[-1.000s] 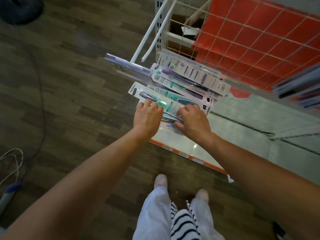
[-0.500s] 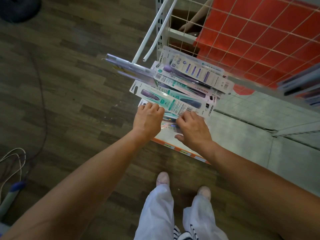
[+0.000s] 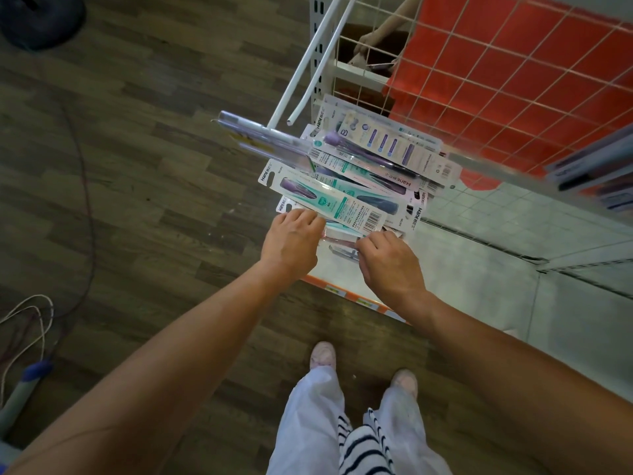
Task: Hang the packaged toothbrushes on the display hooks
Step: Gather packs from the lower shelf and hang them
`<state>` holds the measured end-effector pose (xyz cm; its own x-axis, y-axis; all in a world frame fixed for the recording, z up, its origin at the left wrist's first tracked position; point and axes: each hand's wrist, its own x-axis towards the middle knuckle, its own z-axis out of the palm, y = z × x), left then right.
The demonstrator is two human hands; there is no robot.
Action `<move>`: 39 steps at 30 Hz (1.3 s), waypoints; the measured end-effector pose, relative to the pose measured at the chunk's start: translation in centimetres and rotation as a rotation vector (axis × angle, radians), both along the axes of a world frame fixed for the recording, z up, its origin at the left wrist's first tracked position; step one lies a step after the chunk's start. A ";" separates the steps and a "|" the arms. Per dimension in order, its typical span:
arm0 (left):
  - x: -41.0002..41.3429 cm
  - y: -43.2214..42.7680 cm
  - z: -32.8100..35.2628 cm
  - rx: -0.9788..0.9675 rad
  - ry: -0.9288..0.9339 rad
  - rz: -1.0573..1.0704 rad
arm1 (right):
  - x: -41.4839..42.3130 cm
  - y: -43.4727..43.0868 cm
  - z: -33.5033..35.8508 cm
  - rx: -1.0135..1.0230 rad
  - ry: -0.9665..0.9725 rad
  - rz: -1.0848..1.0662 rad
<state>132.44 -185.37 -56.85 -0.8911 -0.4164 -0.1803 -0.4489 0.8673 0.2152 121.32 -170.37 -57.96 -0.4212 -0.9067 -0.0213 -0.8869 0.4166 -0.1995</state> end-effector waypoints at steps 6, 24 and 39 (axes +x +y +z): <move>-0.1 0.4 0.7 0.053 -0.005 0.097 | -0.1 0.7 0.6 -0.004 -0.134 -0.108; -2.6 1.6 2.4 0.979 0.322 0.873 | -1.7 0.8 3.0 -0.121 -0.400 -0.426; -2.4 1.4 3.8 1.268 0.391 1.089 | -1.6 -4.4 3.0 -0.147 -0.449 -0.445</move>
